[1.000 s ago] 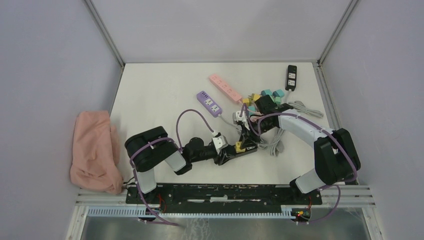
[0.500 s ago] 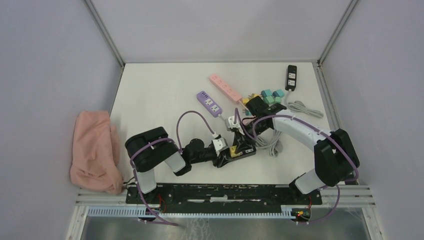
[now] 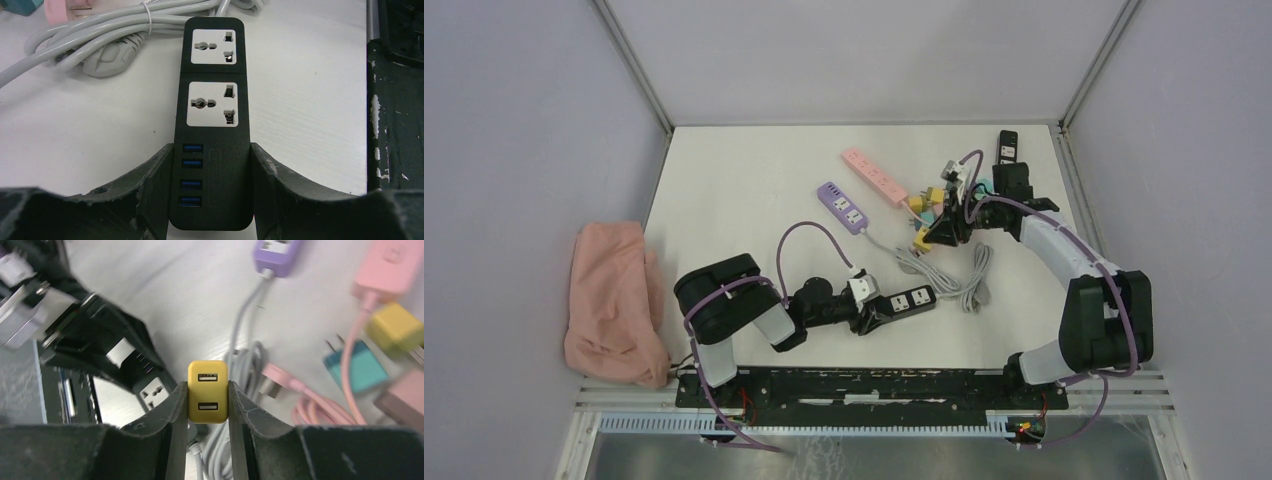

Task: Pull the plug off the socket
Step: Remove the plug from the socket, then place the plug at the center of the board.

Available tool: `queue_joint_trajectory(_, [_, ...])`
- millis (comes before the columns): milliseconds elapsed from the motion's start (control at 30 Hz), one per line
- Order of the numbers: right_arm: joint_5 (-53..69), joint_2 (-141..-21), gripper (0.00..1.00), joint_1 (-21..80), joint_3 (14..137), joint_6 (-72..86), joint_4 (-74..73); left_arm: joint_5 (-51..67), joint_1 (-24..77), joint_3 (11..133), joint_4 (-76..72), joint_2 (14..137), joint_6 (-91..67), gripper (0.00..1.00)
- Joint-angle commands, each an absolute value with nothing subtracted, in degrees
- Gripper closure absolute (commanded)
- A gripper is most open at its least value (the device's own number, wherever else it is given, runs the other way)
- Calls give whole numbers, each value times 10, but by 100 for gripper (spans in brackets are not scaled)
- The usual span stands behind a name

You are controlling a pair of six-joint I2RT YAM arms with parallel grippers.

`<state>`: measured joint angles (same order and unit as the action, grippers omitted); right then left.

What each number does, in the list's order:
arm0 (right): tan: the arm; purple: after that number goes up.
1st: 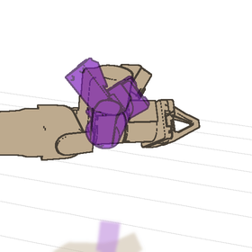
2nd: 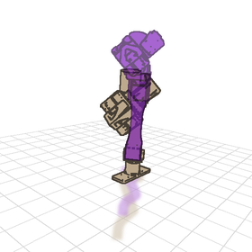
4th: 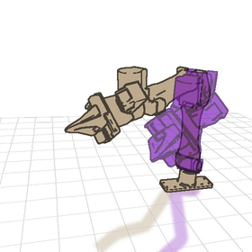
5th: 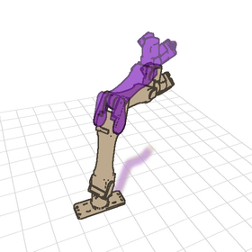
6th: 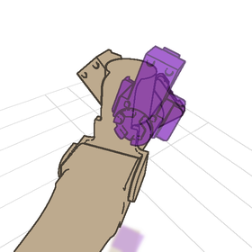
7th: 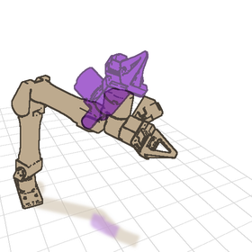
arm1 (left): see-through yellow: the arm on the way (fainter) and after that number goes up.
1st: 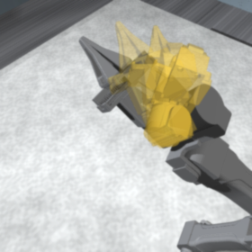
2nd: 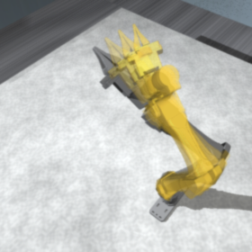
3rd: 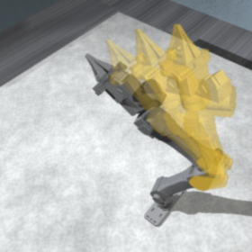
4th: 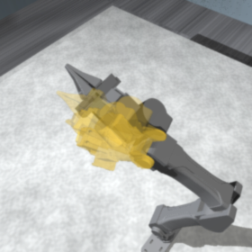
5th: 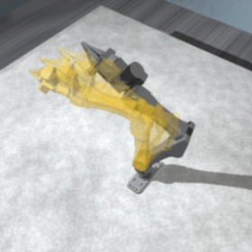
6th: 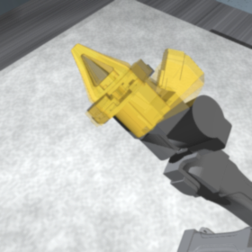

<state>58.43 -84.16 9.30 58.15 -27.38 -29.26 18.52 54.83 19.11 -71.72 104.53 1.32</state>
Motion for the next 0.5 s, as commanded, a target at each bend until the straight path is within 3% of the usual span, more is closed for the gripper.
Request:
queue_joint_trajectory(0, [538, -829, 98, 51, 549, -7, -77, 178, 548, 200, -725, 1032, -14, 58])
queue_joint_trajectory(167, [464, -838, 91, 49, 522, 107, 13, 174, 548, 200, -720, 1008, -35, 27])
queue_joint_trajectory(300, [419, -885, 89, 50, 535, 188, 42, 173, 548, 202, -690, 967, -40, 18])
queue_joint_trajectory(467, [401, -933, 88, 80, 567, 195, 32, 175, 548, 221, -603, 911, -48, 16])
